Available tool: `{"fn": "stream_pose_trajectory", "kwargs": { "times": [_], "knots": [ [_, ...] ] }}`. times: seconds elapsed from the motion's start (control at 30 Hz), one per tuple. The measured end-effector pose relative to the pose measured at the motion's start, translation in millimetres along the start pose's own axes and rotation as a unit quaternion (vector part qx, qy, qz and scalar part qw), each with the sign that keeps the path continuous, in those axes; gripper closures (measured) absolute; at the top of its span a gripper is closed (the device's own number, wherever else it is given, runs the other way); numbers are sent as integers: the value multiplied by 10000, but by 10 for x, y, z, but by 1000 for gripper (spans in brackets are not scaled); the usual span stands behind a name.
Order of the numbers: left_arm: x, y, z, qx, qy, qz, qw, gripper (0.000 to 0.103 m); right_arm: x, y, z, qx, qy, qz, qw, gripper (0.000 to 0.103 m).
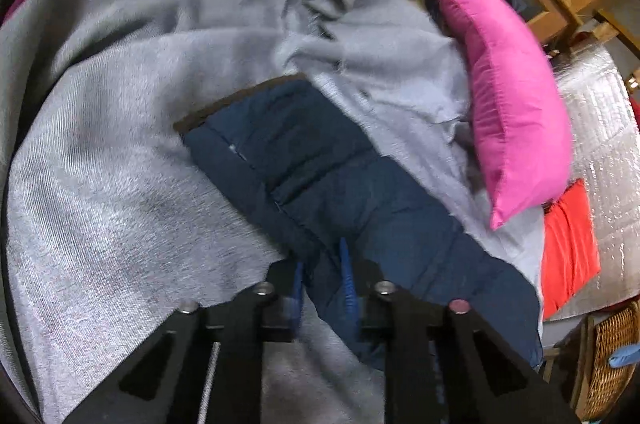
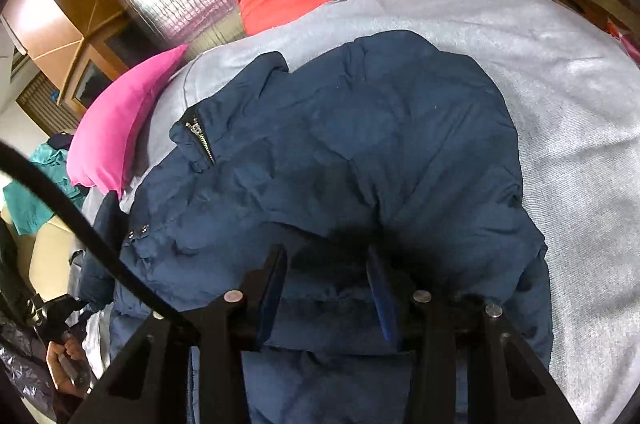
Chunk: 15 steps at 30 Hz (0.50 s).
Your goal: Fold large clothes
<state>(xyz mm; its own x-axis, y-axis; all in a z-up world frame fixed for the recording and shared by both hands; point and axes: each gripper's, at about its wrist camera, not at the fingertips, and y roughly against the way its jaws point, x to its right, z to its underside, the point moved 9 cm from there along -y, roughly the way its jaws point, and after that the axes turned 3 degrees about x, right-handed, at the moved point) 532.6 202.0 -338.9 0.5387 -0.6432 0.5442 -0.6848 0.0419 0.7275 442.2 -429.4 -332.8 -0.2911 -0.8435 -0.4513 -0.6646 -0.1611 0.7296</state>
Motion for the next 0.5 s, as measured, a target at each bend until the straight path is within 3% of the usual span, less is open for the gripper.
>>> {"fn": "stream_pose_trajectory", "kwargs": {
  "times": [0.23, 0.3, 0.4, 0.5],
  "knots": [
    [696, 502, 61, 482, -878, 669, 9927, 94, 37, 52, -11, 58, -141, -16, 9999, 58],
    [1031, 743, 155, 661, -1345, 959, 9840, 94, 49, 80, -21, 98, -193, -28, 9998, 57],
    [1480, 1090, 399, 951, -2080, 1327, 9644, 94, 73, 141, -48, 192, -276, -57, 9994, 57],
    [1897, 1311, 789, 1013, -2748, 1734, 9403, 94, 104, 188, -80, 271, -331, -70, 9991, 57]
  ]
}}
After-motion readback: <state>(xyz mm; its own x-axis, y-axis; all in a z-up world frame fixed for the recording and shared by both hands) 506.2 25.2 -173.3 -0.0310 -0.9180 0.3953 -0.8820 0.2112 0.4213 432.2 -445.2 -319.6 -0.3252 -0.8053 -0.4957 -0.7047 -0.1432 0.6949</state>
